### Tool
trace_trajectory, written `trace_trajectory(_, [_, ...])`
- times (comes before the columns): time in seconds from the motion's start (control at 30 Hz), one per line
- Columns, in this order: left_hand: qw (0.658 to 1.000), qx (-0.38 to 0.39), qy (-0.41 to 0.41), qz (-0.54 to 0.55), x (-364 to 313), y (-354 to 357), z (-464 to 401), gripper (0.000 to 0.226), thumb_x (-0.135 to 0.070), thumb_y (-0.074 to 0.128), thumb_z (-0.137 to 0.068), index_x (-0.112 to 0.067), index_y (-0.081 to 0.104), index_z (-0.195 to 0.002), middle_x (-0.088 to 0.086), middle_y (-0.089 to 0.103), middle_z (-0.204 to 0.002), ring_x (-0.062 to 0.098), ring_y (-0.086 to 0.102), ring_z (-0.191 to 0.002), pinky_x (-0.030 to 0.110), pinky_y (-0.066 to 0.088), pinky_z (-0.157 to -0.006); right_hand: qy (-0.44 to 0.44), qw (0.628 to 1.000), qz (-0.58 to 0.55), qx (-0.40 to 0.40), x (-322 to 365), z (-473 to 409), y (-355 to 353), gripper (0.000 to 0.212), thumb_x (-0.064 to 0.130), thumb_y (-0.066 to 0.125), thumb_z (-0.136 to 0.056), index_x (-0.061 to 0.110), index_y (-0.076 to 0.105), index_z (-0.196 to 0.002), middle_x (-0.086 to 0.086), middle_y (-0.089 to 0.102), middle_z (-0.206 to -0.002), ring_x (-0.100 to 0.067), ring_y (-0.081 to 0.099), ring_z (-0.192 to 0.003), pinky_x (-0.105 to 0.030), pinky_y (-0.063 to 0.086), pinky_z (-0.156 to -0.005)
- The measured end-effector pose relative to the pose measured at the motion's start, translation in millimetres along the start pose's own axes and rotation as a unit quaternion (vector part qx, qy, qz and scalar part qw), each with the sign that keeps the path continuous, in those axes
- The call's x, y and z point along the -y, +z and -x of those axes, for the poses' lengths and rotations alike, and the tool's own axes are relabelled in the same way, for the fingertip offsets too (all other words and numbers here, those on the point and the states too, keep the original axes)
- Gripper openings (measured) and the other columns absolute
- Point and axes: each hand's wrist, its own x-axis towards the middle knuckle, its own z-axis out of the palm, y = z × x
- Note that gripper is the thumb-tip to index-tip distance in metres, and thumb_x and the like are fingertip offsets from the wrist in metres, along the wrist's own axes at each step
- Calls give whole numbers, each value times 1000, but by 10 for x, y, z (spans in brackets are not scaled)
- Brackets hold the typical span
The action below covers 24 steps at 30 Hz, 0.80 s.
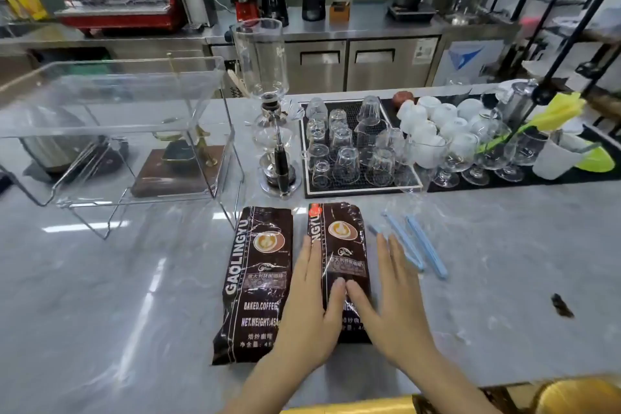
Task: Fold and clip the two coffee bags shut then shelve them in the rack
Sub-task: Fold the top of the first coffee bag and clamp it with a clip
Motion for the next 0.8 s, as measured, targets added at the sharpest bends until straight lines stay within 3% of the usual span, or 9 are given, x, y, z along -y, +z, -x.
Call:
trace_trajectory(0.1, [998, -7, -45, 41, 9, 69, 72, 67, -33, 45, -99, -19, 11, -155, -8, 7, -163, -3, 0, -147, 24, 6, -121, 69, 996, -57, 11, -19, 83, 54, 90, 71, 29, -81, 31, -13, -150, 17, -11, -158, -7, -7, -148, -44, 10, -121])
trace_trajectory(0.2, [996, 2, -75, 51, 27, 141, 159, 68, -28, 49, -99, -16, 11, -155, -9, 9, -162, -4, 3, -147, 13, 4, -117, 100, 988, -115, 15, -36, 153, 157, 93, 72, 32, -79, 31, -9, -151, 10, 0, -162, -8, 1, -148, -42, 13, -121])
trace_trajectory(0.3, [989, -14, -128, 73, 45, 145, 149, 65, -24, 52, -99, -15, 17, -153, -8, 20, -158, -1, 16, -144, 7, 9, -113, 123, 976, -181, 22, -27, 138, 202, 89, 63, 44, -85, 28, -2, -152, 17, 10, -157, -5, 11, -146, -37, 17, -120])
trace_trajectory(0.4, [976, -27, -176, 126, 31, 125, 85, 58, -21, 55, -97, -18, 29, -150, -14, 39, -147, -4, 35, -135, 19, 25, -113, 159, 953, -253, 46, 16, 85, 248, 77, 43, 53, -93, 27, 7, -153, 25, 24, -146, 1, 28, -137, -24, 26, -113])
trace_trajectory(0.47, [965, -28, -208, 158, 33, 120, 36, 47, -23, 55, -97, -26, 39, -141, -27, 48, -129, -23, 41, -116, 13, 33, -101, 171, 943, -283, 39, 38, 45, 282, 60, 35, 53, -95, 30, 26, -148, 24, 42, -141, 7, 45, -125, -11, 35, -102])
trace_trajectory(0.53, [960, -19, -224, 169, 38, 135, -6, 32, -27, 53, -98, -40, 45, -126, -33, 54, -114, -29, 46, -102, 5, 35, -87, 179, 934, -307, 15, 63, 13, 323, 35, 29, 50, -97, 36, 44, -131, 23, 61, -121, 15, 57, -103, -3, 43, -83])
trace_trajectory(0.63, [959, -18, -234, 161, 72, 174, -40, 17, -36, 44, -101, -43, 52, -115, -22, 66, -107, -5, 62, -100, 18, 46, -84, 192, 932, -308, -9, 53, -3, 399, 24, 29, 44, -100, 37, 50, -122, 18, 65, -110, 13, 59, -96, -15, 47, -80])
trace_trajectory(0.8, [971, -22, -209, 117, 98, 196, -9, 22, -37, 41, -101, -38, 50, -121, -17, 67, -106, -2, 63, -94, 11, 43, -74, 199, 937, -288, -21, 45, 5, 432, 25, 26, 45, -99, 38, 49, -120, 13, 65, -110, 0, 62, -100, -25, 50, -87])
